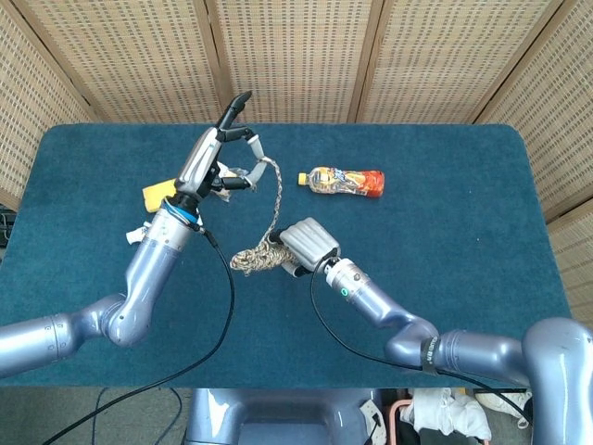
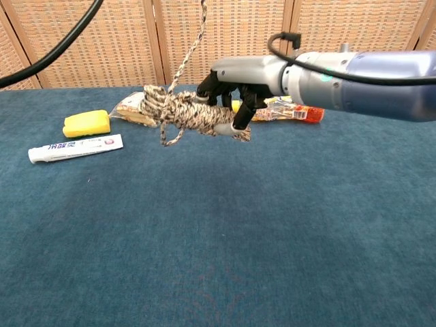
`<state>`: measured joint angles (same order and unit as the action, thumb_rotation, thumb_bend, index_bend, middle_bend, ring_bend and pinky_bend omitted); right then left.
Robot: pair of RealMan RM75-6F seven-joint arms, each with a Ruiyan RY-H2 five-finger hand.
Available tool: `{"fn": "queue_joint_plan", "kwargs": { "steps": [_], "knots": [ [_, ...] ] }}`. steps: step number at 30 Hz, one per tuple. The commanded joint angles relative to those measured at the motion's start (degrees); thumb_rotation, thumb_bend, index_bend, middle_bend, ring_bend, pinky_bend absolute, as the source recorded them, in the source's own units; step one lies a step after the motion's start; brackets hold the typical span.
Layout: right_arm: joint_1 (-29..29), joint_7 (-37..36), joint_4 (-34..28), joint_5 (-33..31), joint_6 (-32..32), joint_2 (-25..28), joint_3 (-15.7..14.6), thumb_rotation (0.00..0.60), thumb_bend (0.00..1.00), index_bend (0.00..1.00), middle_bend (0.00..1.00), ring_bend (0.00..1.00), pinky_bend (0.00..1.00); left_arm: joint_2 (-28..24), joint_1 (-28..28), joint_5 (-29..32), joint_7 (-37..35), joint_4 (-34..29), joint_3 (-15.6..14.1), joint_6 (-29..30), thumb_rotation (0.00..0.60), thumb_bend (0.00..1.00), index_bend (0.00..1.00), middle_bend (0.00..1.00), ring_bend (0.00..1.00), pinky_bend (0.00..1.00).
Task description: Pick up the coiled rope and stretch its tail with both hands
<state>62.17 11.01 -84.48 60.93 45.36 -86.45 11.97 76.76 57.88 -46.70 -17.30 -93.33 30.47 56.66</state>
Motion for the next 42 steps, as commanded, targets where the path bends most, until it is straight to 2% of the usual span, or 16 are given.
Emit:
{"fn": "queue_joint_plan", "kwargs": {
  "steps": [1, 5, 11, 16, 17, 20, 23, 27, 32, 35, 42],
  "knots": [
    [-3.4, -8.9, -1.7, 6.7, 0.1, 3.8, 0.9, 0.600, 1.00, 0.71, 0.86, 0.66, 0.83, 2.1, 0.5, 2.8, -2.0, 6.4, 0.8, -3.3, 0.600, 0.83, 0.88, 0.00, 0.00, 0.00],
    [-5.2, -16.8, -3.4, 9.3, 1.0, 6.2, 2.5, 0.600, 1.00, 0.71, 0.86, 0.66, 0.83, 2.6, -0.7, 2.9, -4.5, 11.2, 0.5, -5.9, 0.600, 0.83, 0.88, 0.00, 0.00, 0.00],
    [-6.4, -23.1, -4.8, 10.1, 1.7, 8.3, 4.4, 0.600, 1.00, 0.71, 0.86, 0.66, 0.83, 3.6, -2.3, 1.2, -8.0, 15.9, -0.6, -9.0, 0.600, 0.83, 0.88, 0.00, 0.00, 0.00],
    [-7.2, -26.3, -5.3, 8.1, 2.0, 10.0, 6.7, 0.600, 1.00, 0.71, 0.86, 0.66, 0.83, 4.5, -4.8, -2.7, -11.2, 19.3, -2.7, -10.7, 0.600, 0.83, 0.88, 0.00, 0.00, 0.00],
    [-7.4, -27.0, -5.1, 6.8, 2.2, 10.8, 7.8, 0.600, 1.00, 0.71, 0.86, 0.66, 0.83, 4.7, -6.3, -4.4, -11.6, 21.0, -4.7, -11.0, 0.600, 0.83, 0.88, 0.00, 0.00, 0.00],
    [-7.5, -27.1, -4.9, 3.2, 0.6, 13.3, 9.2, 0.600, 1.00, 0.71, 0.86, 0.66, 0.83, 4.7, -9.5, -12.3, -13.1, 24.0, -9.2, -9.5, 0.600, 0.83, 0.88, 0.00, 0.00, 0.00],
    [-7.3, -25.1, -4.5, 0.0, -0.4, 14.8, 9.6, 0.600, 1.00, 0.71, 0.86, 0.66, 0.83, 4.4, -11.6, -17.2, -14.7, 25.3, -11.7, -8.0, 0.600, 0.83, 0.88, 0.00, 0.00, 0.00],
    [-7.2, -22.4, -3.8, -3.4, -0.5, 15.4, 9.7, 0.600, 1.00, 0.71, 0.86, 0.66, 0.83, 4.1, -13.9, -21.6, -13.1, 26.6, -15.4, -6.1, 0.600, 0.83, 0.88, 0.00, 0.00, 0.00],
    [-7.2, -20.1, -3.5, -6.2, -0.7, 15.5, 9.3, 0.600, 1.00, 0.71, 0.86, 0.66, 0.83, 3.9, -16.2, -25.6, -10.7, 27.3, -18.6, -3.2, 0.600, 0.83, 0.88, 0.00, 0.00, 0.00],
    [-7.2, -19.4, -3.7, -7.1, -0.7, 15.3, 9.1, 0.600, 1.00, 0.71, 0.86, 0.66, 0.83, 3.9, -17.1, -26.6, -9.9, 27.5, -19.5, -2.2, 0.600, 0.83, 0.88, 0.00, 0.00, 0.00],
    [-7.1, -18.3, -5.3, -7.4, -0.5, 15.1, 9.3, 0.600, 1.00, 0.71, 0.86, 0.66, 0.83, 4.2, -17.5, -27.2, -9.6, 27.8, -19.4, -2.2, 0.600, 0.83, 0.88, 0.00, 0.00, 0.00]
  ]
}}
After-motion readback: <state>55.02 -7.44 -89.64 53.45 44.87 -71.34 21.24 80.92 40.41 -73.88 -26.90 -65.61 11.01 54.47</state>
